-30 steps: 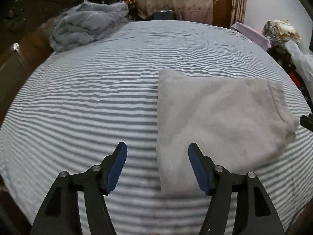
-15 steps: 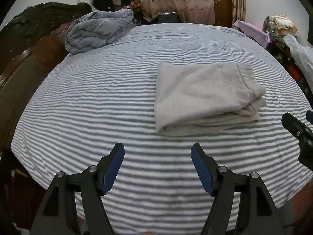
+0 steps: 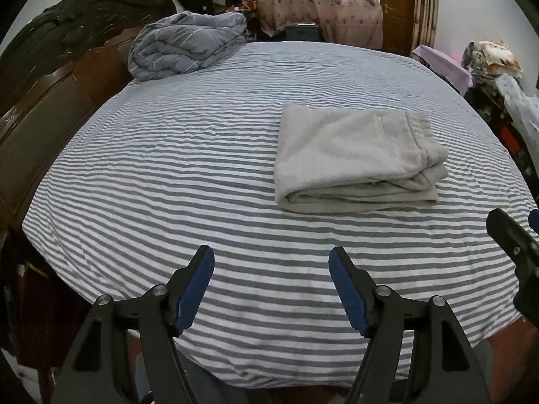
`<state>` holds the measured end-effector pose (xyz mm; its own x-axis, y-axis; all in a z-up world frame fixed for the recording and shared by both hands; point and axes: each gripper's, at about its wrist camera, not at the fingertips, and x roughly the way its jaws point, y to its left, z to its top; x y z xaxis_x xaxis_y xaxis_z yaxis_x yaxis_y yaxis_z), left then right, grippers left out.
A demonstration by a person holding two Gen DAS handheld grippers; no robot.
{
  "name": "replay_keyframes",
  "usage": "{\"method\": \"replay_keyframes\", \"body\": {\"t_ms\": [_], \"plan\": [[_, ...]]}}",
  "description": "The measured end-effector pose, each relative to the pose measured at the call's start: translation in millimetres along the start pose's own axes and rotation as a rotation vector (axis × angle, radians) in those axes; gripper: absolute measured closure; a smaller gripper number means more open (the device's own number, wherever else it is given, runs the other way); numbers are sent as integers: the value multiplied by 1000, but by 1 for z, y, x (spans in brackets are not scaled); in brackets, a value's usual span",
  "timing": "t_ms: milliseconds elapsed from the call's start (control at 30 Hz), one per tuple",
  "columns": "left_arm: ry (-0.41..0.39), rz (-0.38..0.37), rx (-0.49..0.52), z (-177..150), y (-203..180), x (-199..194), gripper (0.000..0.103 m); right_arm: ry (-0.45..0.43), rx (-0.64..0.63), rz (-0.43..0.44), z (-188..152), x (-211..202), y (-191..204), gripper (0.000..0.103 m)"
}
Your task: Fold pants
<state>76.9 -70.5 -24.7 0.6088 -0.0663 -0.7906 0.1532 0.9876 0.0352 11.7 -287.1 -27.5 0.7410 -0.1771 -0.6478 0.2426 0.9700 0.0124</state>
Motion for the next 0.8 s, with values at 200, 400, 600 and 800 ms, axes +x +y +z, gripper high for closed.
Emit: {"method": "replay_keyframes", "body": {"t_ms": [200,400,600,800], "plan": [[-10,8,6,-8,-3,-8,32,-1,-65,-10,-9,-8,14,2],[2,6,-1,-14,-4,-13,32,7,-64,-3,-14,-13,15,2],[-1,8,-1,-18,-6,-16,32,24,-29,6,-19,-14,7,2],[0,6,5,-23,-9,-20,32,26,-19,13,-19,-17,4,2]]}}
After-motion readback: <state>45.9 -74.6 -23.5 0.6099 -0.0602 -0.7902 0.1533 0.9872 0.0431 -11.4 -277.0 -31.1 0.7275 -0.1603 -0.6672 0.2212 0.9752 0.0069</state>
